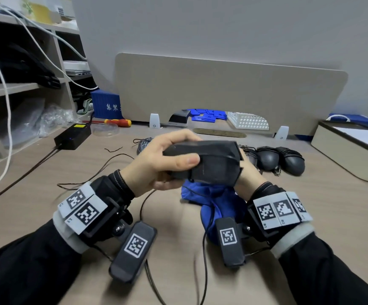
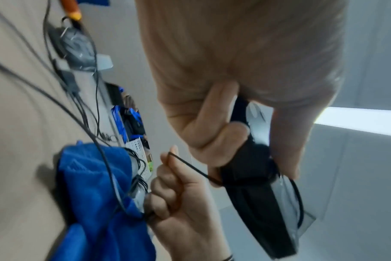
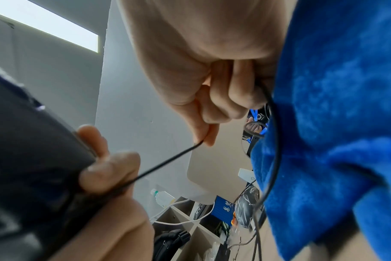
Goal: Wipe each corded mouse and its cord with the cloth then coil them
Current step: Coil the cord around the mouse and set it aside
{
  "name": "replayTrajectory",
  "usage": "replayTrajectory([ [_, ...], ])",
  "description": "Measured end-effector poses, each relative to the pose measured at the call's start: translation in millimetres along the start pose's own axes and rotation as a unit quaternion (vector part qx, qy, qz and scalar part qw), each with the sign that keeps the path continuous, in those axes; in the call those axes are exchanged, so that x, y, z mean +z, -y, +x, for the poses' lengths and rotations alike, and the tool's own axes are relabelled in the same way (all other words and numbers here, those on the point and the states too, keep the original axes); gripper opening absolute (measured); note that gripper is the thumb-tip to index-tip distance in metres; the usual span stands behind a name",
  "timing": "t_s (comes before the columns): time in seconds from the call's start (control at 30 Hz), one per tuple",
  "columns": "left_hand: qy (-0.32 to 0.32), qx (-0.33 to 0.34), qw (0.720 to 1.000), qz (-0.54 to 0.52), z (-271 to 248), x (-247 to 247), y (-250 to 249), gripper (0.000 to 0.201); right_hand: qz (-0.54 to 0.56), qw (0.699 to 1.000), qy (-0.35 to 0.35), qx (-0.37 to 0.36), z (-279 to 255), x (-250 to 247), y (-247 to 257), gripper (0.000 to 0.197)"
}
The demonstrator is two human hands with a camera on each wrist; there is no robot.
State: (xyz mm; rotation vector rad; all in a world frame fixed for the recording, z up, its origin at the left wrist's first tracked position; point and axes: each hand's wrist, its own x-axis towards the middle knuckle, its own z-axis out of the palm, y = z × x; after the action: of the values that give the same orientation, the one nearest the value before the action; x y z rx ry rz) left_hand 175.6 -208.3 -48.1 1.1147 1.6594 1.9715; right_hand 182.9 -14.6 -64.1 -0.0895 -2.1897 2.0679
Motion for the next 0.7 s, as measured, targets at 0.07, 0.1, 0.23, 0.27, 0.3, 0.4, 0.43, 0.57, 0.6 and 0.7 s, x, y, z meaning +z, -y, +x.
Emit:
replayTrajectory([
  [0.07,-0.036,0.007,0.999,-0.032,1.3,-2.1,-0.4,0.026,-0.04,0.999,0.007,0.003,2.5,3.1,-6.3,0.019],
  [0.1,-0.048,0.007,0.998,-0.04,1.7,-3.0,-0.6,0.028,-0.05,0.999,0.013,0.012,3.3,4.4,-8.5,0.02],
  [0.23,-0.053,0.001,0.998,-0.018,2.1,-3.7,-0.2,0.028,-0.047,0.999,-0.01,0.026,6.5,3.6,-9.7,0.029],
  [0.27,-0.039,-0.003,0.999,0.01,1.7,-3.5,-0.5,0.026,-0.04,0.999,-0.023,0.021,6.9,2.4,-8.4,0.025],
  [0.3,-0.018,-0.01,0.999,0.048,1.1,-3.5,-0.5,0.025,-0.037,0.999,-0.033,0.015,6.9,1.0,-5.9,0.02],
  [0.4,0.047,-0.059,0.978,0.193,-1.0,-0.8,-0.7,0.019,-0.057,0.997,-0.044,0.012,7.6,-6.2,1.3,0.024],
  [0.43,0.056,-0.08,0.966,0.238,-1.0,0.4,0.3,0.02,-0.068,0.997,-0.046,0.01,6.4,-9.1,4.6,0.03],
  [0.57,0.051,-0.13,0.933,0.33,1.6,-0.3,5.1,0.021,-0.072,0.997,-0.017,-0.022,2.1,-14.6,17.8,0.043],
  [0.6,0.041,-0.137,0.927,0.346,2.4,-1.6,6.1,0.021,-0.075,0.997,-0.009,-0.03,0.4,-12.8,20.0,0.039],
  [0.7,-0.026,-0.176,0.918,0.354,5.7,-6.6,10.7,0.026,-0.098,0.994,-0.001,-0.046,-3.2,-6.3,23.7,0.026],
])
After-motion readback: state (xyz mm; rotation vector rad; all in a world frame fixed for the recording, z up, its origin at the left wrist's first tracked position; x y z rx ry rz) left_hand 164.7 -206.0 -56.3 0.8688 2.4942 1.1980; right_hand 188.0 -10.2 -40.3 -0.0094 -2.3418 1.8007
